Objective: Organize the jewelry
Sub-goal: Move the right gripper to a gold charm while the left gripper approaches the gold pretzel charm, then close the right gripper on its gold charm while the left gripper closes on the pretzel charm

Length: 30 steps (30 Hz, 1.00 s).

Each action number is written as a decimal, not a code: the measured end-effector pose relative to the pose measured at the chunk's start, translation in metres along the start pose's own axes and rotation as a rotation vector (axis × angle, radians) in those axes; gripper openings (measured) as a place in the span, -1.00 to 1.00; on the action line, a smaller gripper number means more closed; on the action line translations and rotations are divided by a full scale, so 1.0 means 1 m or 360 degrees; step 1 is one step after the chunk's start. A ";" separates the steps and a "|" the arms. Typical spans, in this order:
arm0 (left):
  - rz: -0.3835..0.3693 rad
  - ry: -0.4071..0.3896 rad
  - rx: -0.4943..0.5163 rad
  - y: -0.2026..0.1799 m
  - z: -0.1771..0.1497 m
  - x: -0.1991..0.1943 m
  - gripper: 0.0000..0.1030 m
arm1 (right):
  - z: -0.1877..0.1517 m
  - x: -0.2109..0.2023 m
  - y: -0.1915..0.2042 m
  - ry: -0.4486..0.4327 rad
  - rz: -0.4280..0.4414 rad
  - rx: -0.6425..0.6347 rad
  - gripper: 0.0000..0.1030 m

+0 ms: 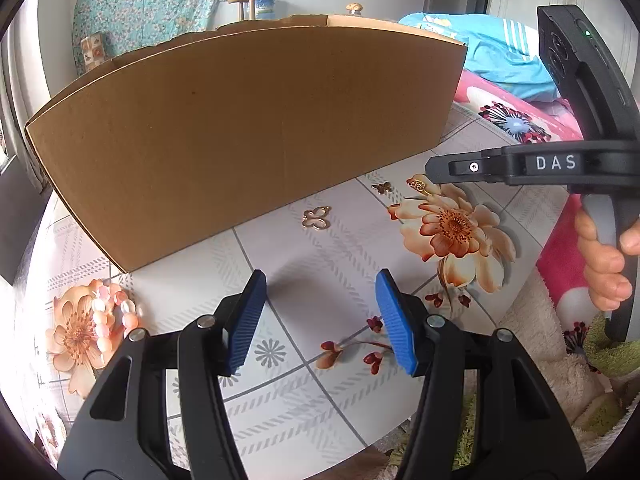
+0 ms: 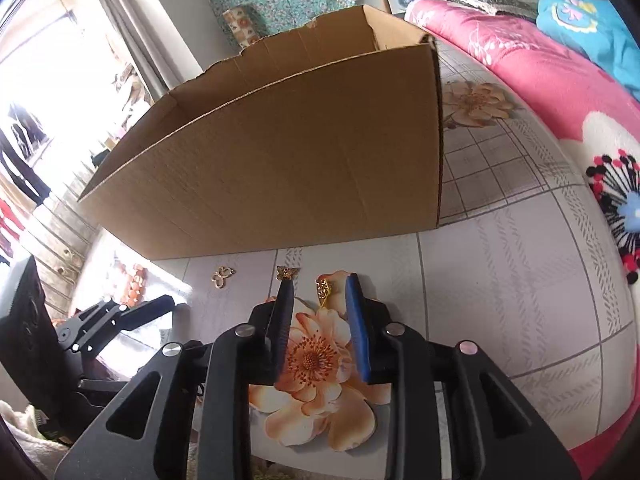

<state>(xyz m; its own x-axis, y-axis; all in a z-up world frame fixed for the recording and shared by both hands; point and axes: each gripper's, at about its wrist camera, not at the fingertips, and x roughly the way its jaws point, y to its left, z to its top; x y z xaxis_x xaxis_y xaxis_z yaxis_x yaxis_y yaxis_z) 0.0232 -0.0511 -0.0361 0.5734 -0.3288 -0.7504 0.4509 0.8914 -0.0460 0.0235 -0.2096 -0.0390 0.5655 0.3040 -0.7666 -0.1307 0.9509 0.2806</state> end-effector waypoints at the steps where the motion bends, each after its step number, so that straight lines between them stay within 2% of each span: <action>1: 0.0001 0.0000 0.0001 0.000 0.000 0.000 0.05 | 0.000 0.001 0.005 -0.0006 -0.0043 -0.0048 -0.48; 3: 0.0002 -0.0001 0.0004 0.000 0.000 0.000 0.05 | 0.000 0.005 0.012 -0.0010 -0.0112 -0.0130 -0.48; 7: 0.0005 -0.0008 0.0011 -0.001 0.000 0.001 0.06 | 0.001 0.014 0.016 0.0016 -0.0166 -0.0208 -0.51; 9: 0.0005 -0.0010 0.0014 -0.001 0.000 0.001 0.06 | 0.000 0.019 0.018 0.0039 -0.0190 -0.0235 -0.61; 13: -0.0002 -0.0018 0.0018 0.000 -0.001 0.001 0.07 | -0.004 0.019 0.025 0.0026 -0.0254 -0.0322 -0.65; 16: -0.0004 -0.0020 0.0018 0.001 -0.001 0.000 0.08 | -0.003 0.016 0.020 0.0033 -0.0239 -0.0276 -0.85; 19: -0.0006 -0.0021 0.0014 0.002 -0.001 0.000 0.08 | 0.000 0.016 0.007 0.0036 -0.0137 -0.0140 -0.92; 23: -0.0012 -0.0021 -0.0006 0.005 -0.002 -0.002 0.08 | -0.002 0.011 -0.029 0.0031 0.0137 0.0215 -0.96; 25: -0.0020 -0.0019 -0.0018 0.008 -0.002 -0.003 0.08 | -0.004 0.004 -0.041 0.0003 0.0232 0.0330 -0.96; 30: -0.0080 -0.0043 -0.0037 0.014 0.003 -0.004 0.08 | -0.007 -0.012 -0.052 -0.0059 0.0344 0.0443 -0.96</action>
<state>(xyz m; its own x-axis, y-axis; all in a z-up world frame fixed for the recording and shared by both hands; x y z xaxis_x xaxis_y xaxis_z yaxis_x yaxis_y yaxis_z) 0.0292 -0.0379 -0.0314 0.5687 -0.3815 -0.7287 0.4639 0.8804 -0.0989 0.0179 -0.2623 -0.0487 0.5787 0.4893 -0.6525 -0.0265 0.8109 0.5846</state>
